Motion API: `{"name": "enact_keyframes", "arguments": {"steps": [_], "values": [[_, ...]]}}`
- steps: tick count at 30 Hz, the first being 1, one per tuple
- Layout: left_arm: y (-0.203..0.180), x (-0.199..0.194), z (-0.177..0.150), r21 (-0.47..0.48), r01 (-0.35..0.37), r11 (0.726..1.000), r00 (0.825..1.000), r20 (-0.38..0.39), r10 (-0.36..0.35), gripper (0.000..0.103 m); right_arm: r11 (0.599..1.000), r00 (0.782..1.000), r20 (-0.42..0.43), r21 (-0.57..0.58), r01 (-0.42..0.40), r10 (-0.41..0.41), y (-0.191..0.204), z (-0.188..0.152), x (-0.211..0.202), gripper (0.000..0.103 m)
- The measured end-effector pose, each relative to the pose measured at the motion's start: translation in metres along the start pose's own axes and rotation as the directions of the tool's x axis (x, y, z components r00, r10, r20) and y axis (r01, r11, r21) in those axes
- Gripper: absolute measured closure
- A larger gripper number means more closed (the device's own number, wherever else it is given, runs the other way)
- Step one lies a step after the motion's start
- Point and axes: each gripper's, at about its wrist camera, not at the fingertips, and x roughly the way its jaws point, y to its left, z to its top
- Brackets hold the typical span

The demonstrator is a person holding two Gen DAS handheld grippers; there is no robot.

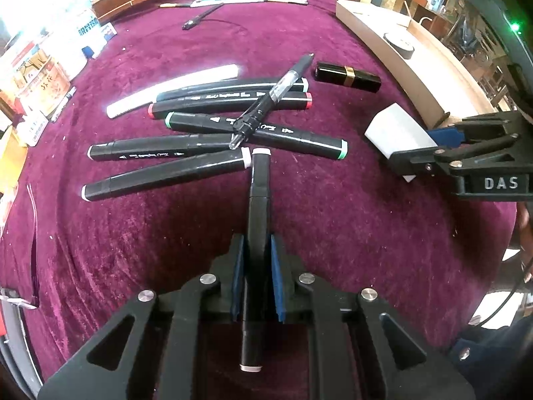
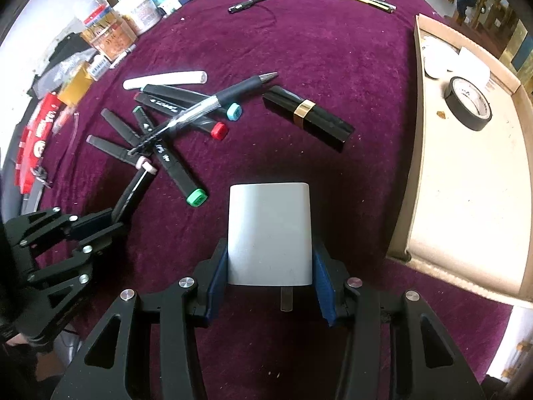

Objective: Organize rigid objects
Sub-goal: 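Carry the black marker and white charger over the cardboard tray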

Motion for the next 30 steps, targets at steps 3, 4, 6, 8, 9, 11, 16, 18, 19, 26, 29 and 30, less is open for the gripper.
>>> {"name": "enact_keyframes", "arguments": {"steps": [3, 4, 6, 8, 9, 11, 16, 18, 19, 26, 29, 30], "values": [[0.002, -0.004, 0.0, -0.034, 0.032, 0.999, 0.999, 0.014, -0.031, 0.091, 0.998, 0.999, 0.003, 0.026, -0.055, 0.055, -0.006, -0.006, -0.005, 0.061], [0.002, -0.006, 0.0, -0.044, 0.046, 0.998, 0.999, 0.02, -0.045, 0.091, 0.997, 0.997, 0.008, 0.037, -0.074, 0.074, -0.008, -0.007, -0.007, 0.061], [0.0, -0.01, 0.003, -0.05, 0.059, 0.997, 0.998, 0.028, -0.058, 0.091, 0.993, 0.995, 0.01, 0.05, -0.103, 0.103, -0.011, -0.01, -0.01, 0.061], [-0.004, -0.015, 0.007, -0.052, 0.069, 0.996, 0.997, 0.038, -0.067, 0.091, 0.991, 0.992, 0.027, 0.058, -0.124, 0.122, -0.012, -0.012, -0.014, 0.061], [-0.005, -0.017, 0.01, -0.056, 0.079, 0.995, 0.996, 0.04, -0.077, 0.091, 0.99, 0.991, 0.028, 0.059, -0.13, 0.129, -0.013, -0.012, -0.015, 0.061], [-0.008, -0.021, 0.015, -0.062, 0.098, 0.993, 0.994, 0.047, -0.095, 0.091, 0.987, 0.989, 0.038, 0.067, -0.144, 0.142, -0.016, -0.014, -0.02, 0.061], [-0.017, -0.029, 0.027, -0.059, 0.131, 0.99, 0.99, 0.066, -0.127, 0.091, 0.982, 0.985, 0.068, 0.088, -0.166, 0.16, -0.026, -0.015, -0.032, 0.061], [-0.024, -0.033, 0.034, -0.048, 0.139, 0.989, 0.988, 0.072, -0.136, 0.091, 0.979, 0.982, 0.082, 0.104, -0.177, 0.169, -0.031, -0.014, -0.037, 0.061], [-0.027, -0.035, 0.037, -0.043, 0.143, 0.989, 0.987, 0.076, -0.139, 0.091, 0.977, 0.981, 0.089, 0.113, -0.18, 0.171, -0.033, -0.014, -0.04, 0.061], [-0.051, -0.044, 0.063, -0.001, 0.18, 0.984, 0.979, 0.096, -0.179, 0.091, 0.963, 0.972, 0.15, 0.176, -0.205, 0.18, -0.058, -0.015, -0.062, 0.061], [-0.064, -0.047, 0.075, 0.02, 0.2, 0.98, 0.974, 0.102, -0.201, 0.091, 0.956, 0.968, 0.178, 0.203, -0.213, 0.177, -0.073, -0.016, -0.073, 0.061], [-0.067, -0.047, 0.079, 0.025, 0.205, 0.978, 0.973, 0.104, -0.207, 0.091, 0.953, 0.966, 0.189, 0.216, -0.214, 0.174, -0.079, -0.016, -0.077, 0.061]]}}
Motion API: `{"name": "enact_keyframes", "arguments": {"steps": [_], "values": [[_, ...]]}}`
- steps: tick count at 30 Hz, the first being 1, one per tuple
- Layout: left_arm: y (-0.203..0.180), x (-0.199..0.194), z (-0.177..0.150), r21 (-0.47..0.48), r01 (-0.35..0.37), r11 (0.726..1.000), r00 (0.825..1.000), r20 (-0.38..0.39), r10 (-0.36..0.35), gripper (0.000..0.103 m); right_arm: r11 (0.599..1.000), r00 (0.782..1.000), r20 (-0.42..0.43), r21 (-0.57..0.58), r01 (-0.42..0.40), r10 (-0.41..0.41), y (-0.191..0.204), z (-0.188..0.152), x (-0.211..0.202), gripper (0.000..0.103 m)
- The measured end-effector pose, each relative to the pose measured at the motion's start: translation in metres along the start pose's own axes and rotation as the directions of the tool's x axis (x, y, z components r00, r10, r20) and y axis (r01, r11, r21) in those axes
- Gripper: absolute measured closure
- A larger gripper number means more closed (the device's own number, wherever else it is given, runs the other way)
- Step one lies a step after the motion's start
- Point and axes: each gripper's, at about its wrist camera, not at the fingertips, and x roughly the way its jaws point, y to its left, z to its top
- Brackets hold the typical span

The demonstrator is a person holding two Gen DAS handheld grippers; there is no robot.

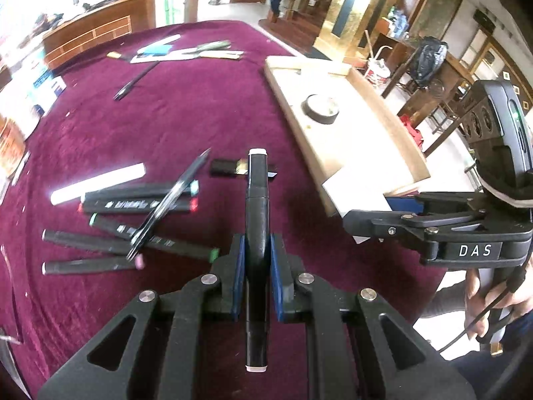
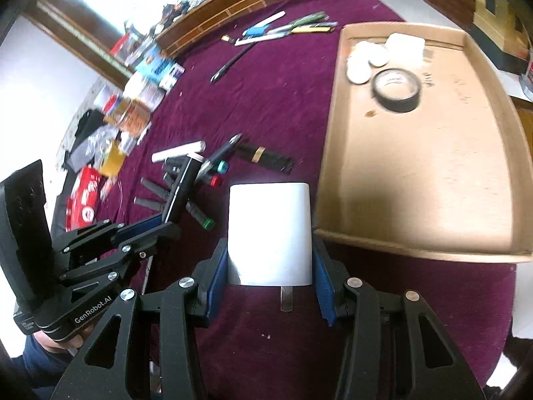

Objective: Organize rigid objects
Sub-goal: 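Carry the black marker and white charger over the cardboard tray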

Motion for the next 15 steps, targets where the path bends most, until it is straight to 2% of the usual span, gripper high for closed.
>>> {"name": "enact_keyframes", "arguments": {"steps": [8, 15], "values": [[-0.041, 0.01, 0.039, 0.062, 0.042, 0.997, 0.999, 0.015, -0.043, 0.091, 0.997, 0.998, 0.062, 0.082, 0.014, -0.019, -0.037, 0.013, -0.029, 0.061], [-0.071, 0.039, 0.067, 0.074, 0.066, 0.995, 0.998, -0.009, -0.066, 0.091, 0.991, 0.994, 0.091, 0.123, 0.05, -0.062, -0.073, 0.027, -0.045, 0.061]]}}
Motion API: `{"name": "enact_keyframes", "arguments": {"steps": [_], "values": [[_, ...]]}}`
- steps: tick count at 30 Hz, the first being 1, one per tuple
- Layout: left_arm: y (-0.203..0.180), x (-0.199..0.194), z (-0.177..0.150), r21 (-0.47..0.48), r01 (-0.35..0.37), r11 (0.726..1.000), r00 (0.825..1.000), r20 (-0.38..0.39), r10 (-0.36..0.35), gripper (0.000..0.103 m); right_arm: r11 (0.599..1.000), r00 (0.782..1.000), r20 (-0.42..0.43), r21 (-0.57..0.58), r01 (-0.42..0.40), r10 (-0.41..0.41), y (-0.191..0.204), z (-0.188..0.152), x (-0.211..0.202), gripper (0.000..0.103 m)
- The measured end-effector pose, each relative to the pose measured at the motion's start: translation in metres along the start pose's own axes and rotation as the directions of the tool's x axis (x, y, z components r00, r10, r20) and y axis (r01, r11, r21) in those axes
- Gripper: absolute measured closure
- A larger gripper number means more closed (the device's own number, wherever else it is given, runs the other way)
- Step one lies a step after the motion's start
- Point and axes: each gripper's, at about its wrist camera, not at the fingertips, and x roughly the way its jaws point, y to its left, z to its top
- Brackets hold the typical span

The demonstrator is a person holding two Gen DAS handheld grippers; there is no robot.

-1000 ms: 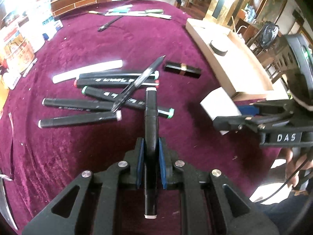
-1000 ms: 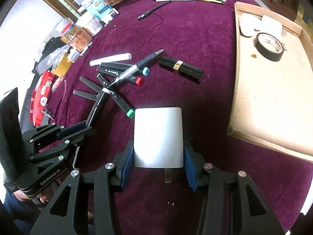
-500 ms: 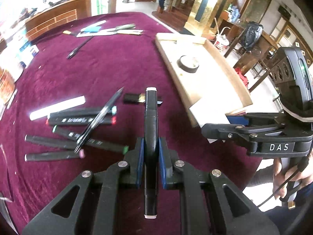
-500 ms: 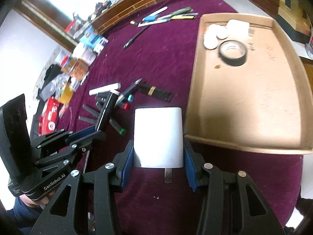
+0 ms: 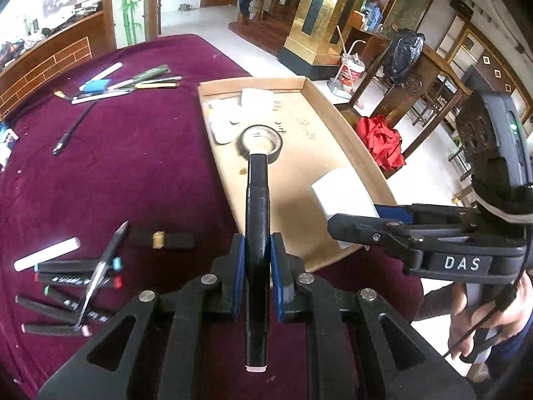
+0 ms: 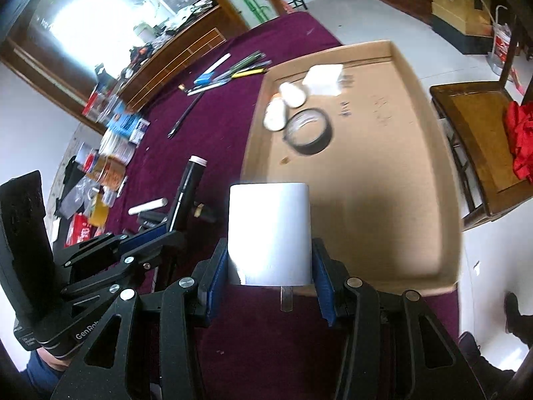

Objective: Organize rigid objects
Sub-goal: 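Carry the black marker and white charger over the cardboard tray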

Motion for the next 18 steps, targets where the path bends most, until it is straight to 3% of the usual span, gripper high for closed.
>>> {"name": "enact_keyframes", "arguments": {"steps": [10, 18], "values": [[-0.013, 0.058, 0.025, -0.068, 0.004, 0.998, 0.998, -0.061, -0.008, 0.091, 0.997, 0.997, -0.016, -0.014, 0.082, -0.082, -0.034, 0.044, 0.012, 0.061], [-0.011, 0.086, 0.031, -0.114, -0.04, 0.993, 0.996, -0.084, 0.03, 0.091, 0.988, 0.987, -0.068, -0.07, 0.139, -0.144, -0.048, 0.078, 0.045, 0.061]]}}
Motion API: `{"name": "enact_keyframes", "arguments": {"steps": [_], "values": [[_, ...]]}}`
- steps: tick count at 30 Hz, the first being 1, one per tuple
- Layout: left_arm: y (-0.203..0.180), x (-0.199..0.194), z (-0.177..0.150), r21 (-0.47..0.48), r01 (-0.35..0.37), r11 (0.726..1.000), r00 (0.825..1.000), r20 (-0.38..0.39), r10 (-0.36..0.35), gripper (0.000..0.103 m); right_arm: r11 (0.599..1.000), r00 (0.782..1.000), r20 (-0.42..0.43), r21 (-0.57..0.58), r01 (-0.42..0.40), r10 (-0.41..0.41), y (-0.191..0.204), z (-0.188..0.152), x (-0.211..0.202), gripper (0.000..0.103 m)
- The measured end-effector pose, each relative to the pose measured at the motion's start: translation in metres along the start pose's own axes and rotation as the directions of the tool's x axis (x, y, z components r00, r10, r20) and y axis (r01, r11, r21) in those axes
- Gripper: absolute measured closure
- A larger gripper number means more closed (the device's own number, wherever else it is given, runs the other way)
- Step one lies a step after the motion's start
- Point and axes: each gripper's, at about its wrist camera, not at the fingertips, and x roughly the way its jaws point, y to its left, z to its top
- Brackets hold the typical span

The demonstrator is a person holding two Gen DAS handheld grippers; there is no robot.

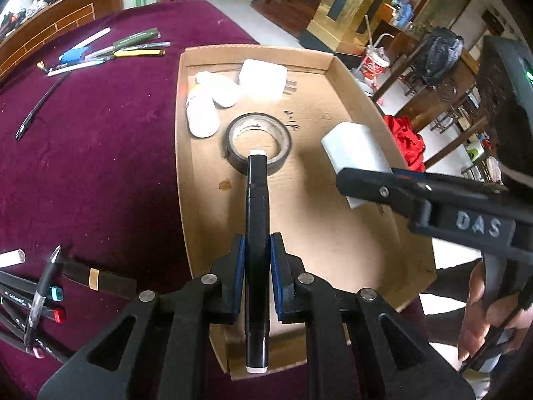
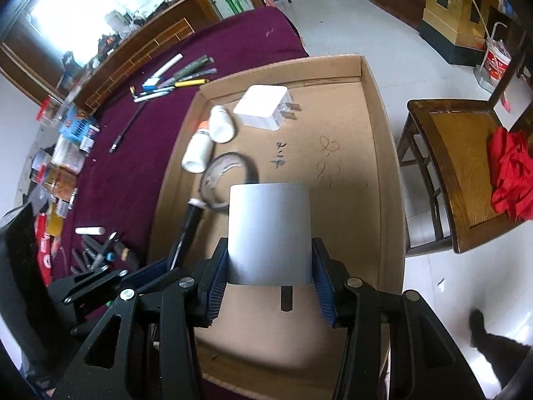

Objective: Organize rigid objects
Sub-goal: 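Carry the black marker and white charger over the cardboard tray, then lower marker and charger into the tray and open both grippers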

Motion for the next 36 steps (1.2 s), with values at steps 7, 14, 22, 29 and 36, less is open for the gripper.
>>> {"name": "enact_keyframes", "arguments": {"steps": [7, 14, 22, 29, 36], "values": [[0.01, 0.012, 0.006, -0.052, -0.029, 0.998, 1.0, -0.003, 0.029, 0.091, 0.998, 0.999, -0.03, -0.053, 0.044, -0.045, 0.0, 0.022, 0.022, 0.061], [0.013, 0.021, 0.019, -0.071, -0.042, 0.997, 0.999, -0.002, 0.042, 0.091, 0.992, 0.996, -0.038, -0.104, 0.072, -0.076, 0.007, 0.041, 0.036, 0.061], [0.015, 0.024, 0.025, -0.077, -0.049, 0.996, 0.999, 0.016, 0.05, 0.091, 0.987, 0.995, -0.023, -0.131, 0.094, -0.097, 0.011, 0.054, 0.044, 0.061], [0.016, 0.027, 0.025, -0.059, -0.05, 0.997, 0.998, 0.025, 0.051, 0.09, 0.99, 0.998, -0.018, -0.129, 0.06, -0.062, 0.008, 0.054, 0.038, 0.059], [0.005, 0.019, 0.025, 0.014, -0.023, 1.0, 0.995, 0.099, 0.021, 0.072, 0.998, 0.999, 0.03, -0.064, 0.025, -0.023, 0.001, 0.026, 0.009, 0.052]]}}
